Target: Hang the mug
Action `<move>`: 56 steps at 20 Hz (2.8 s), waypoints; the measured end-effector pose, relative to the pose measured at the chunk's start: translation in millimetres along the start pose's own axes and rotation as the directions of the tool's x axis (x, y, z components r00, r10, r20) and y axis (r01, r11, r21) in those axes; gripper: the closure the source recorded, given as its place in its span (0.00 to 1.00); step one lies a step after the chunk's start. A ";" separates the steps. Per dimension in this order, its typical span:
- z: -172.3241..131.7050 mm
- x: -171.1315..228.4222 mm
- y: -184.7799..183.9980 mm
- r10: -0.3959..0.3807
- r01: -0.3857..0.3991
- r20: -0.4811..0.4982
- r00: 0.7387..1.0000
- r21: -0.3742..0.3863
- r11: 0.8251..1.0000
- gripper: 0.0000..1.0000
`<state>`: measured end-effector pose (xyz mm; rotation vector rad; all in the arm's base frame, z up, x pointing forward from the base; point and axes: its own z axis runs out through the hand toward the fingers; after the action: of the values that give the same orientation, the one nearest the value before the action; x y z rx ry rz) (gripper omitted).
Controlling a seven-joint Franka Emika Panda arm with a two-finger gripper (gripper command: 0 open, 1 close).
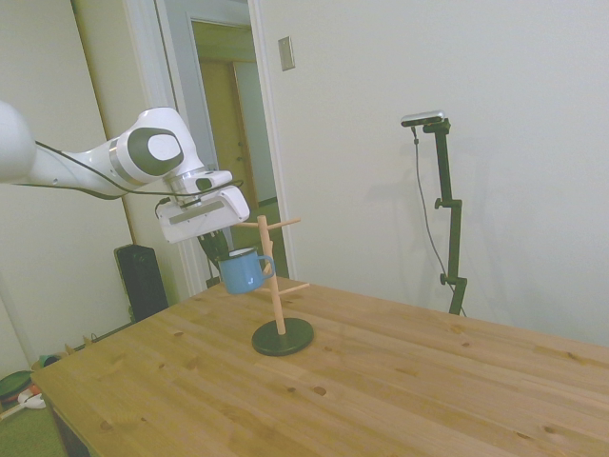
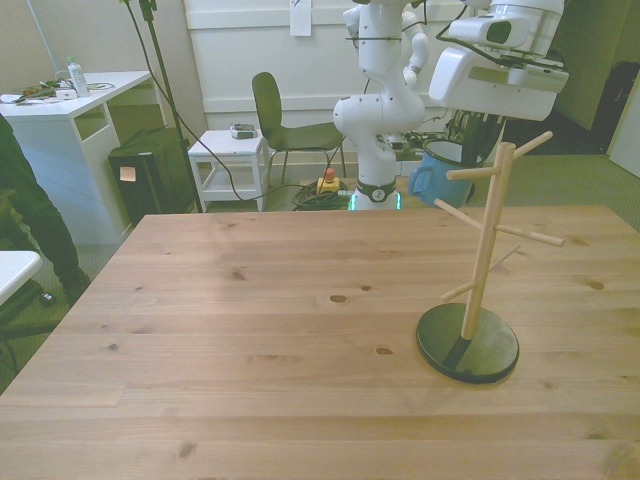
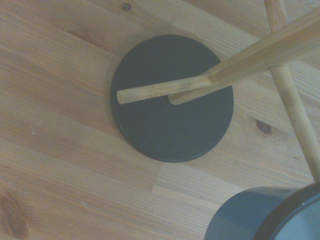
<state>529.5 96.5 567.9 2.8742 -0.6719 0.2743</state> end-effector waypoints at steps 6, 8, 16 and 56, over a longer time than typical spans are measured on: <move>6.7 7.1 -12.8 0.002 -0.002 0.003 1.000 -0.017 1.000 1.00; 9.5 9.1 -18.8 0.000 0.000 0.004 1.000 -0.019 1.000 1.00; 18.8 15.1 -33.0 -0.008 0.008 0.012 1.000 -0.024 1.000 1.00; 34.9 22.6 -29.2 0.004 -0.003 -0.021 1.000 0.007 1.000 0.00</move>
<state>567.5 105.4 535.3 2.8726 -0.6735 0.3079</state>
